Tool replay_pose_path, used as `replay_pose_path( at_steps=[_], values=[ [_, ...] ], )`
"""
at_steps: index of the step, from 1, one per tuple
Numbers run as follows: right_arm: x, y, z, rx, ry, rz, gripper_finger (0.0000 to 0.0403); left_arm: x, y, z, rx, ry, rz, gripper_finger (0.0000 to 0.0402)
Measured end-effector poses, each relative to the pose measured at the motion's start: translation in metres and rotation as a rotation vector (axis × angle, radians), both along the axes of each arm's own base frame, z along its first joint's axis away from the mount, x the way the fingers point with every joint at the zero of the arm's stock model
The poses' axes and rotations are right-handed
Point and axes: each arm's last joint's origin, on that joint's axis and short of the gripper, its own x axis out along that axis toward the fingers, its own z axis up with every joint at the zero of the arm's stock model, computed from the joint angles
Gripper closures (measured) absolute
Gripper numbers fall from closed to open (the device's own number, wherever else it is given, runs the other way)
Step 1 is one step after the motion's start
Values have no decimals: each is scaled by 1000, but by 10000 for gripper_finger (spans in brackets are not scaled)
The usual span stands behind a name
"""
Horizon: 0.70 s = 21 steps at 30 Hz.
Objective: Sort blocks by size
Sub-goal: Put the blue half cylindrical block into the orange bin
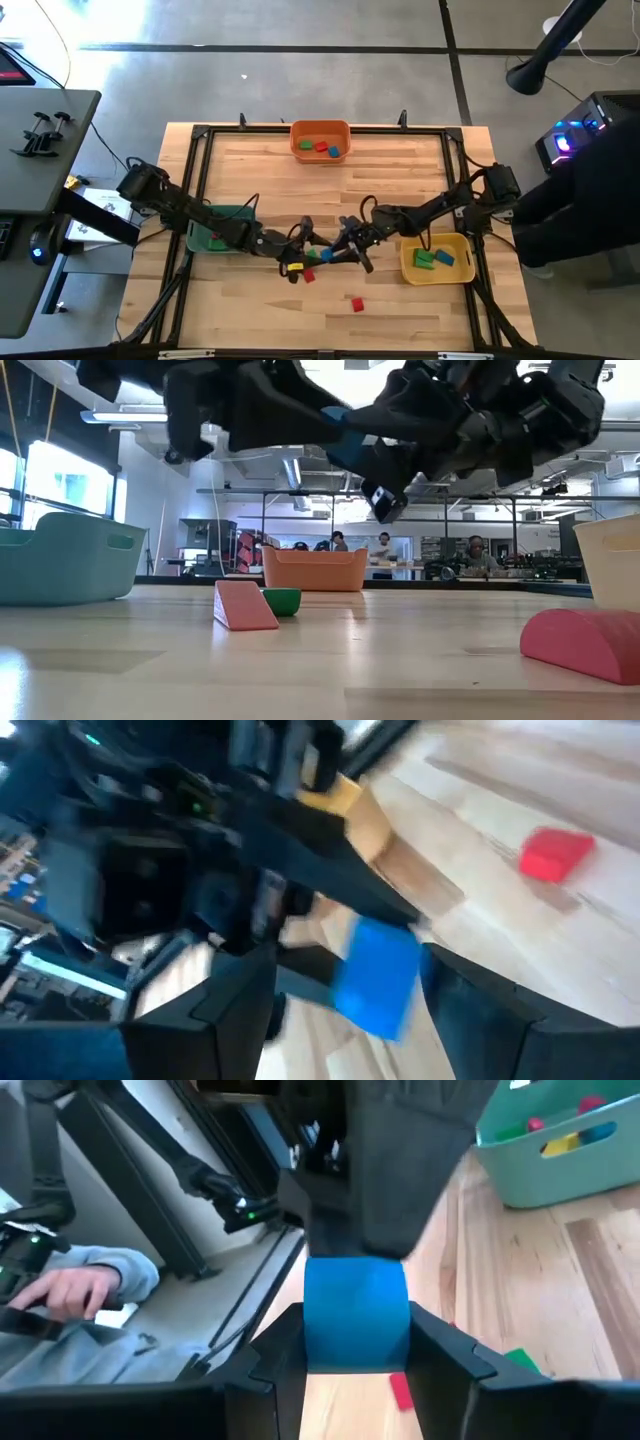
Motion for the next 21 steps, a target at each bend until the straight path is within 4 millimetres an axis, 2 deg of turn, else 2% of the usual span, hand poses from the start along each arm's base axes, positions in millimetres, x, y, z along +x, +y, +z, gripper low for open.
replay_pose_path(
  at_steps=[7, 14, 21],
  values=[
    [10, 2, 7, -10, 19, 7, 275, 3, -1, -6, -18, 5, -15, 191],
    [13, 2, 9, -12, 33, 8, 273, 4, -2, -11, -56, 13, -8, 246],
    [13, 1, 7, -27, 54, -47, 217, 2, -8, -11, -74, 17, -18, 324]
  ],
)
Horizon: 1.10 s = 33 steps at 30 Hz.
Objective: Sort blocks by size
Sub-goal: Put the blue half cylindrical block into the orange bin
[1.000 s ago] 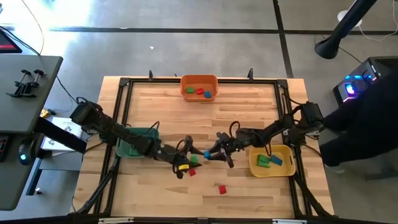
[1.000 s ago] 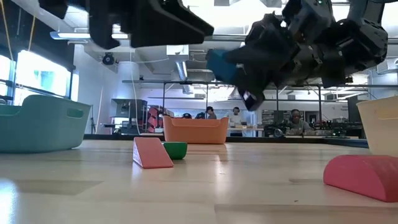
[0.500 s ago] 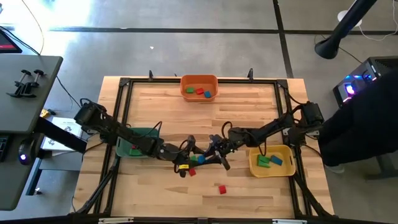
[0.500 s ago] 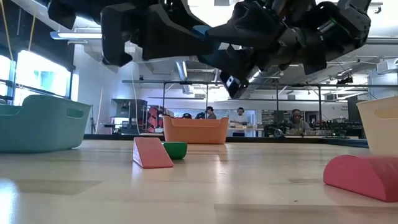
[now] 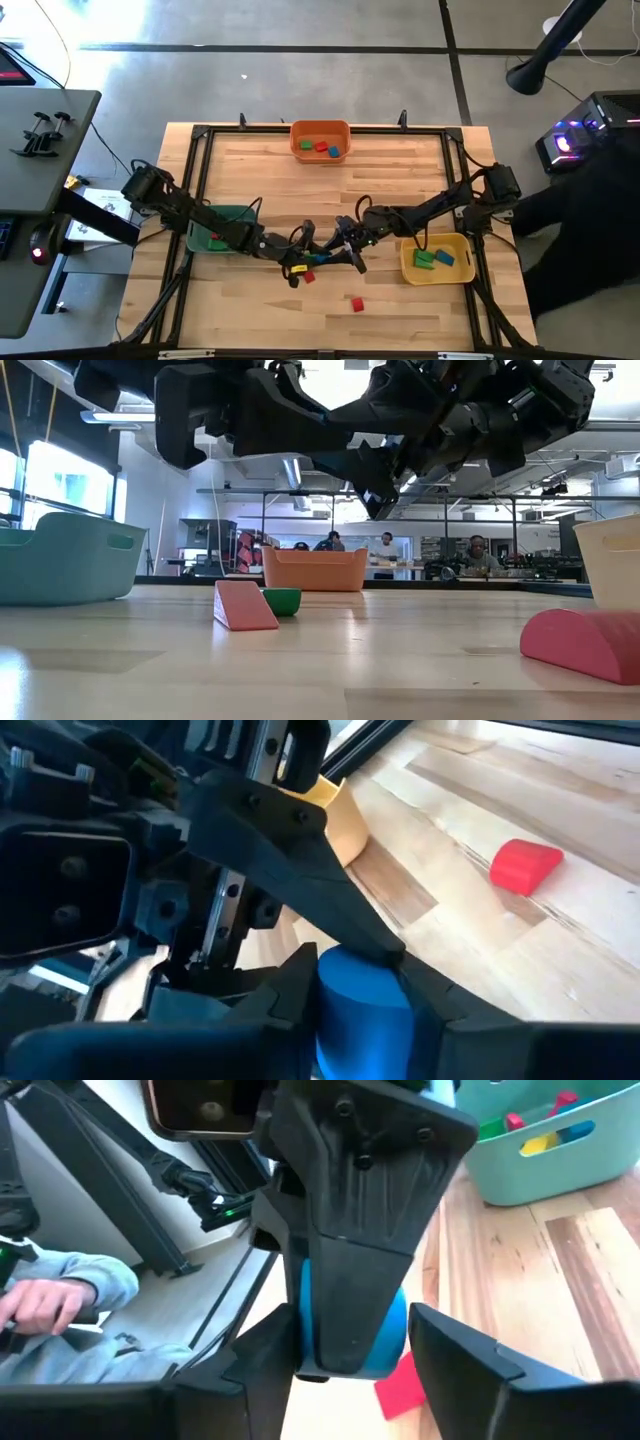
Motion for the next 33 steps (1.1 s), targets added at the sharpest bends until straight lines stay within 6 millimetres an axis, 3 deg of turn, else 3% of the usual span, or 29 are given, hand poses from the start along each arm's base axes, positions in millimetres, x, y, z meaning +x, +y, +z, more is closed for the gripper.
replay_pose_path(
  at_steps=[9, 16, 21, 28, 33],
  values=[
    [-3, -17, 1, 32, 116, -77, 205, -8, -4, 1, -9, 11, 219, 341],
    [-24, -30, 12, -127, 298, -373, 205, -15, 25, 19, -134, 70, 443, 341],
    [-35, -27, 15, -241, 360, -521, 205, -5, 72, 40, -238, 82, 616, 341],
    [-36, -14, 13, -289, 340, -564, 204, 22, 167, 67, -362, 139, 691, 341],
    [-35, -4, 11, -308, 317, -580, 204, 40, 242, 58, -389, 322, 839, 341]
  ],
)
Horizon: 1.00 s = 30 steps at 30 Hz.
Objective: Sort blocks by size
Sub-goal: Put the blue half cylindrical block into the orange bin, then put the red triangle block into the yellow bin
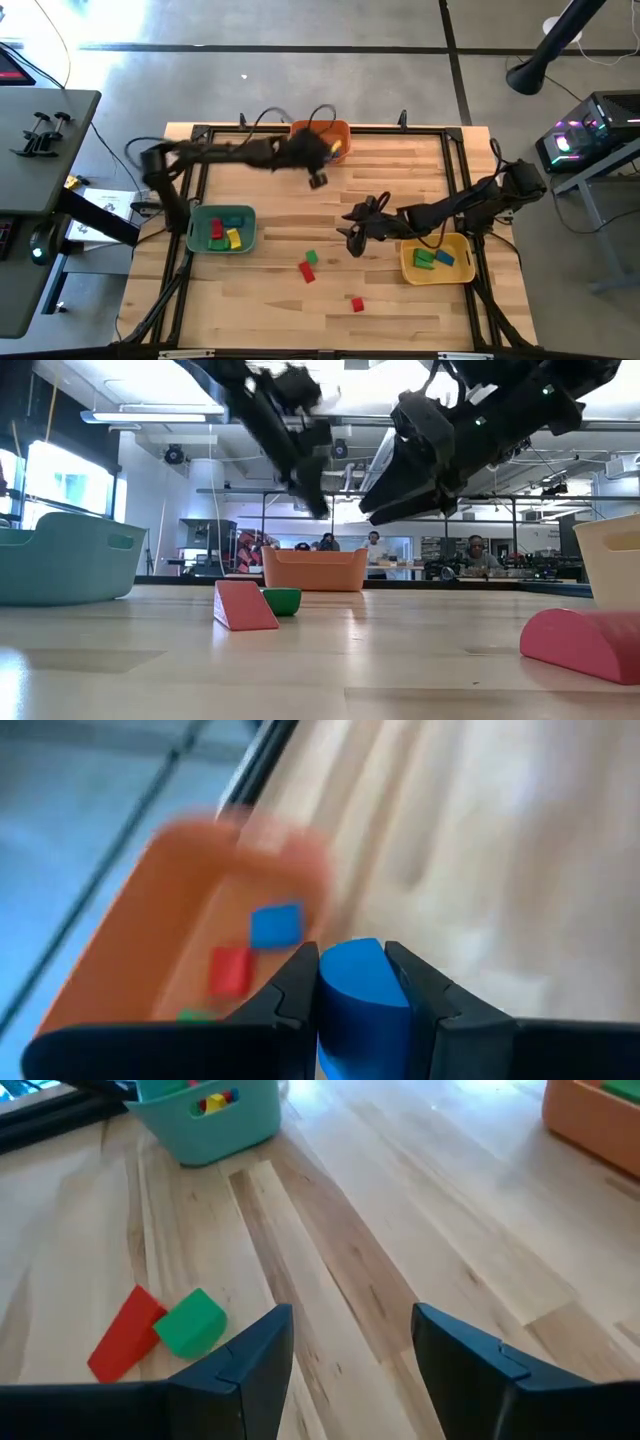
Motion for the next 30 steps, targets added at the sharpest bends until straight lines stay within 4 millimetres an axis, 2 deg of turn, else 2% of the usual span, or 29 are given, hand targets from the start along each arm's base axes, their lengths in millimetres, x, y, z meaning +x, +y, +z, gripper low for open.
replay_pose_path(
  at_steps=[6, 9, 11, 15, 18, 23, 26, 30],
  values=[
    [0, 8, 0, -3, -17, 12, 204, 13, 82, -35, -97, 154, 157, 341],
    [-1, 11, 0, 8, -17, 13, 204, 15, 110, -53, -124, 178, 206, 336],
    [-1, 12, 0, 8, -17, 19, 204, 15, 122, -62, -149, 186, 217, 333],
    [-2, 14, 0, 7, -16, 25, 204, 12, 133, -75, -173, 206, 233, 331],
    [-2, 14, 0, 6, -16, 25, 204, 10, 136, -76, -177, 213, 240, 328],
    [-2, 14, 0, 6, -16, 24, 204, 9, 136, -75, -167, 226, 221, 287],
    [-2, 14, 0, 5, -16, 24, 204, 10, 136, -67, -178, 254, 218, 251],
    [-2, 13, 0, -16, -16, 7, 204, 11, 136, -37, -210, 311, 218, 221]
  ],
)
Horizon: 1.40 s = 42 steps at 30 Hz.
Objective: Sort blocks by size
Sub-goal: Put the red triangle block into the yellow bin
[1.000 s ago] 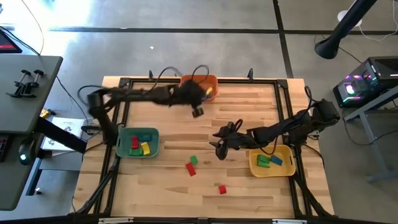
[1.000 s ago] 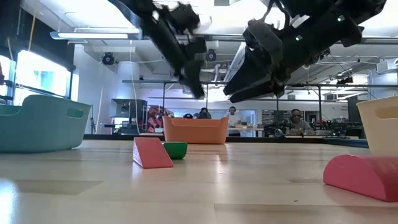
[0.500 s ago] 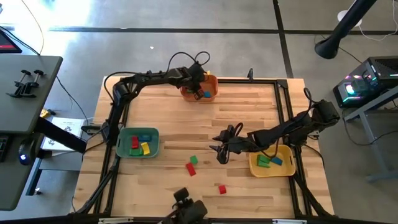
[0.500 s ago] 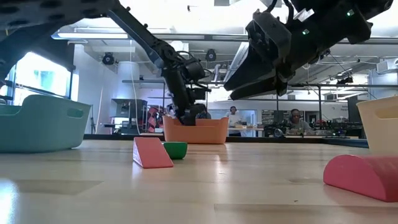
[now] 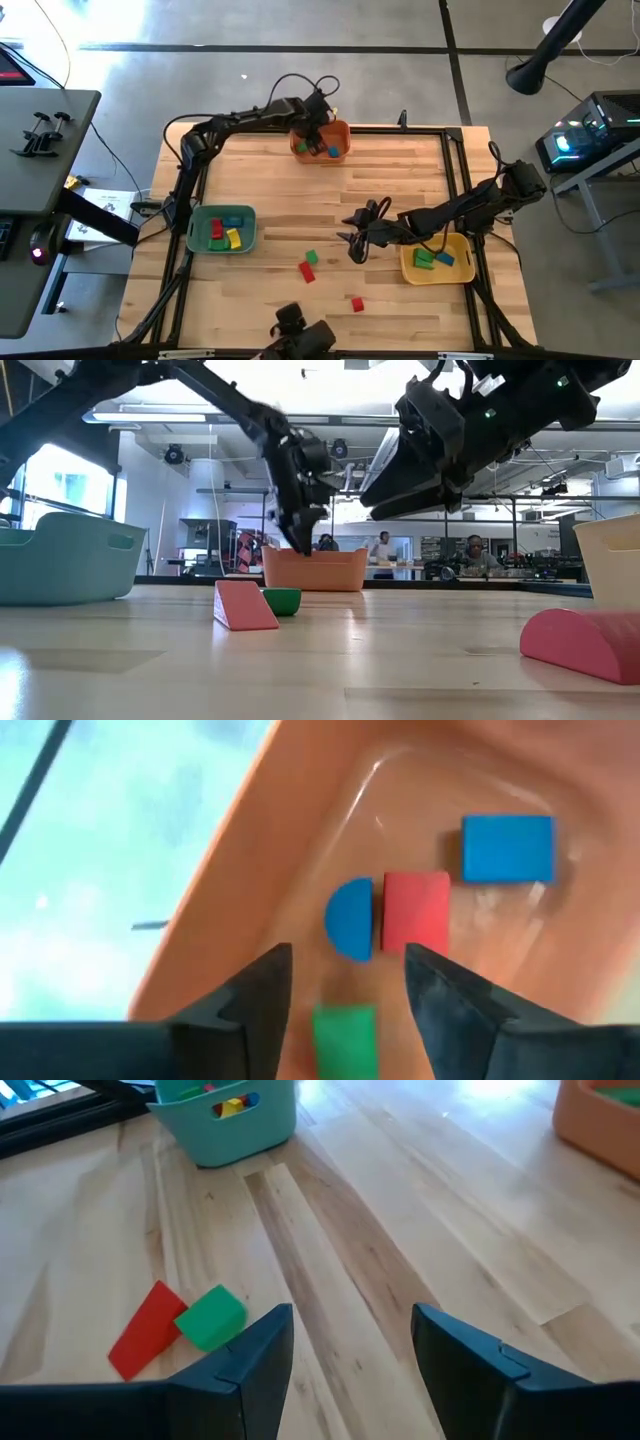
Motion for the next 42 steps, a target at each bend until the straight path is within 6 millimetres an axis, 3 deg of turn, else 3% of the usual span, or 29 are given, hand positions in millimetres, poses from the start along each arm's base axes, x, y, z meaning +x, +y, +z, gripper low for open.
replay_pose_path(
  at_steps=[3, 5, 8, 12, 16, 21, 24, 26, 31, 36, 39, 42],
  values=[
    [0, 0, 0, -25, 4, -4, 204, 1, -13, 27, 4, -7, -32, 218],
    [-1, 0, -1, -45, 13, 9, 204, 7, -32, 45, 42, -34, -116, 223],
    [-7, 3, -11, -92, 24, 19, 204, 21, -73, 70, 86, -93, -255, 232],
    [-21, 7, -33, -77, -14, 8, 204, 38, -141, 91, 90, -156, -514, 243],
    [-31, 14, -43, -46, -91, 34, 204, 53, -217, 96, 28, -230, -786, 252],
    [-32, 21, -41, -44, -125, 61, 204, 60, -312, 98, 6, -354, -1059, 263],
    [-33, 24, -39, -49, -141, 75, 204, 50, -350, 88, -24, -426, -1166, 273],
    [-33, 26, -39, -48, -143, 84, 204, 43, -359, 79, -40, -487, -1146, 279],
    [-35, 32, -37, -38, -165, 106, 204, 14, -354, 46, -126, -687, -980, 291],
    [-35, 34, -37, -27, -174, 111, 204, -36, -352, 10, -56, -993, -746, 296],
    [-35, 34, -37, -9, -177, 101, 204, -68, -350, -17, -63, -1026, -644, 296],
    [-35, 34, -36, -7, -179, 100, 204, -89, -352, -28, -93, -1016, -664, 296]
  ],
)
